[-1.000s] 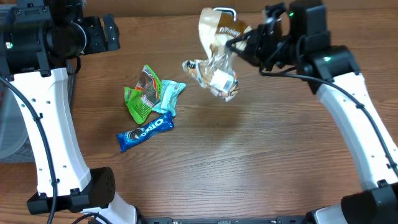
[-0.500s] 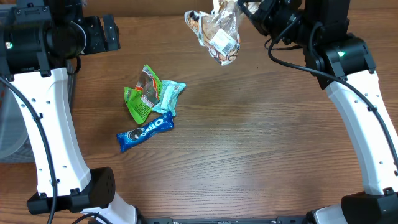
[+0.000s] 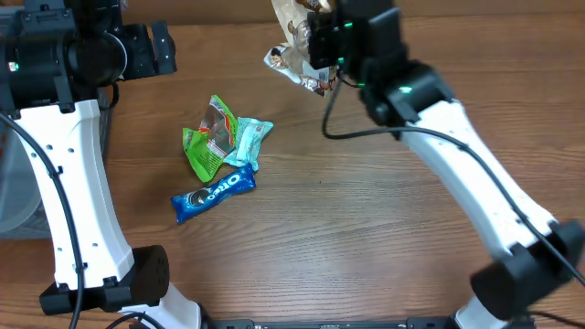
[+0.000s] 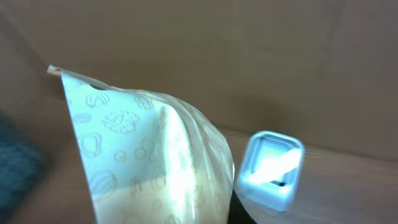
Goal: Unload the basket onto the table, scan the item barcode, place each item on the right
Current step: 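Lift the gold pouch and hold it up to the white scanner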
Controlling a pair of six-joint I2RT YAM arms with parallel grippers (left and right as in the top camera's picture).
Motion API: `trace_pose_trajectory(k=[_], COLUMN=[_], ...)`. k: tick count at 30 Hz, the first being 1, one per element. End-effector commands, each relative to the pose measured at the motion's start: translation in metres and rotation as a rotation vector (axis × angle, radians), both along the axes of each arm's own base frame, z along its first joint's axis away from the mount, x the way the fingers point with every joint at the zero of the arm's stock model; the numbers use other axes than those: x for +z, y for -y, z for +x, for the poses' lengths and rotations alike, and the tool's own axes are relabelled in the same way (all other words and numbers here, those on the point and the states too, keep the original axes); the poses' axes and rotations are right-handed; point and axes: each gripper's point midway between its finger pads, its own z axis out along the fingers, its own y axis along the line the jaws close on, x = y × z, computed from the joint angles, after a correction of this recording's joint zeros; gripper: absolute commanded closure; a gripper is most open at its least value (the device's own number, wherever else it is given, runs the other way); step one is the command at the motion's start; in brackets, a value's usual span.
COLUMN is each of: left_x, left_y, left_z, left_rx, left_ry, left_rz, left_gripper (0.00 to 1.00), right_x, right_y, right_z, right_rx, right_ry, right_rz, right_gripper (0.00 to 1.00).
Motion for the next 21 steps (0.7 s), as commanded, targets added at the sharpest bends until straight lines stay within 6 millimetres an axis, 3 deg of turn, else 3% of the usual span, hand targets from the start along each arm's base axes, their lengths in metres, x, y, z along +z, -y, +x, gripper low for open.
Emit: trace_pose_trajectory(k=[1,7,13,15,17,21], left_x=[-0.002,-0.002,-0.002,-0.002,-0.002,-0.002], left_y=[-0.001,-0.001,-0.001,-0.001,-0.001,-0.001], left_z=[0.002,0.002,0.002,0.002,0.002,0.002], left_rx=[0.011,0.011,0.011,0.011,0.011,0.011], left_ry=[-0.005,-0.005,-0.005,-0.005,-0.005,-0.005], left_rz=[-0.002,-0.002,-0.002,-0.003,-0.002,-0.002], left_gripper=[0.0,0.0,0.0,0.0,0.0,0.0], right_x=[-0.015,-0.021,-0.021,-0.042,-0.078,-0.09], right_y=[0.033,0.022,0.005,-0.008,-0.02,-0.015], right_z=[0.041,0.084,0.103,0.11,0.119,0.127], right_rx=[-0.249,-0.313,-0.303,-0.227,-0.131,-0.183], right_ry=[0.152,0.384,0.615,0.653,0.661,0.756], right_rz=[-0.288,-0.448,-0.619,-0.751,-0.855,-0.798], right_gripper=[0.96,0.96,0.96,0.96,0.96,0.96])
